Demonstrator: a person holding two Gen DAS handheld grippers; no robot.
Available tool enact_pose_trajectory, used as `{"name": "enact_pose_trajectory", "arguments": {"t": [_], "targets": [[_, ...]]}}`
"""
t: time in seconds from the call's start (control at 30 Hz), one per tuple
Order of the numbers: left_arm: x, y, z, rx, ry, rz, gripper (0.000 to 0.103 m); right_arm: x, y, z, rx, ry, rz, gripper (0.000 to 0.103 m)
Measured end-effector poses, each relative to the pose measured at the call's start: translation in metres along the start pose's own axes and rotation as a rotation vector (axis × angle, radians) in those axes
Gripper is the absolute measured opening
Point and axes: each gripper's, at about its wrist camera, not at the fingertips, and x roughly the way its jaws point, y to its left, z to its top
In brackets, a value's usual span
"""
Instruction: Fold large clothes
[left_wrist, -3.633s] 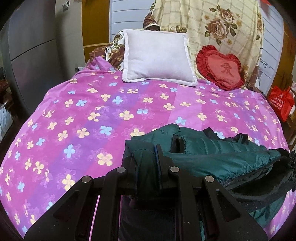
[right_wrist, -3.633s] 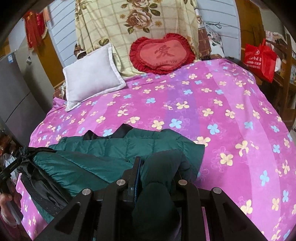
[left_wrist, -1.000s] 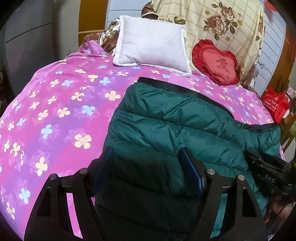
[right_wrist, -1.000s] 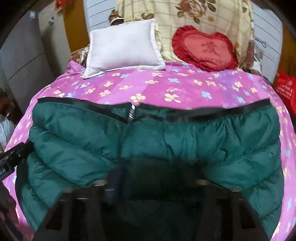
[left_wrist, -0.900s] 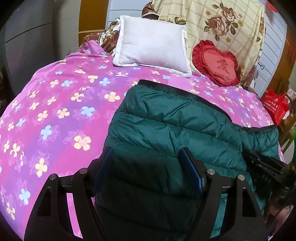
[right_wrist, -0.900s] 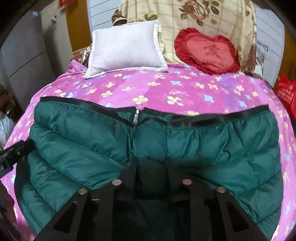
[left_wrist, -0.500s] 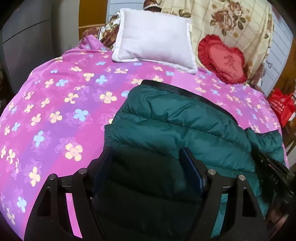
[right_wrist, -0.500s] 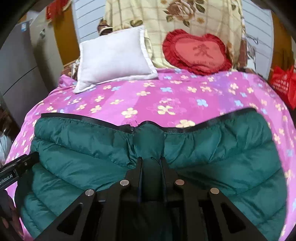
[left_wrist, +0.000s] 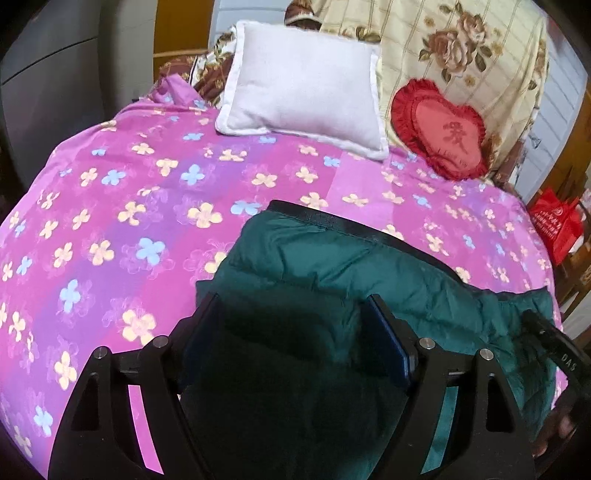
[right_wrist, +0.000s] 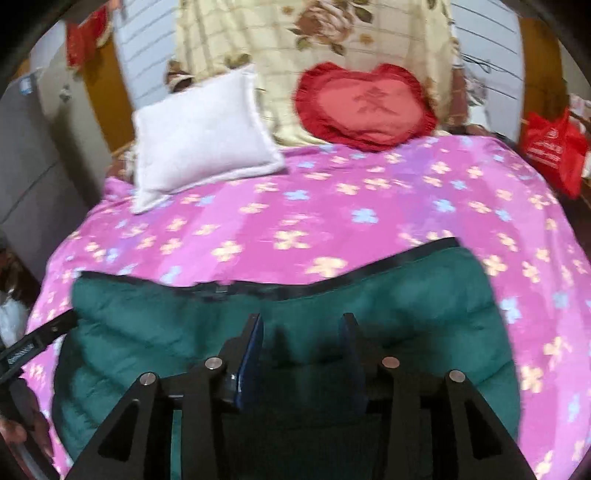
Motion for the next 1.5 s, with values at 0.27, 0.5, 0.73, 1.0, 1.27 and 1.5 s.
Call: {"name": "enact_pose_trajectory", "arguments": {"t": [0.27,0.5,0.73,1.0,1.27,1.5], "targets": [[0.045,0.005,-0.001,0.003,0.094,0.035,0.084,0.045,-0.039,-0.011,0.047,0.088,-0.055,0.041],[0.055,0.003,-0.005,0.025,0.084,0.050,0.086,0.056,-0.038,-0.019,0.046,0.084,-0.073,0.041],[0.055,0.002,-0.006,0.039,0.075,0.060,0.086,0.007,-0.039,-0.021,0.094,0.027,0.024,0.042],[0.055,0.001,-0.007,0.040,0.060,0.067,0.086,0.010,-0.033,-0.049,-0.028,0.040,-0.035,0.067],[0.042,0.003,-0.011,0.045,0.027,0.071,0.086,-0.004,-0.038,-0.051,0.004,0.018,-0.007,0.067],[0.001,0.028,-0.025,-0.025,-0.001,-0.030,0.086,-0.050,-0.064,-0.065,0.082,-0.040,-0.016,0.067]]}}
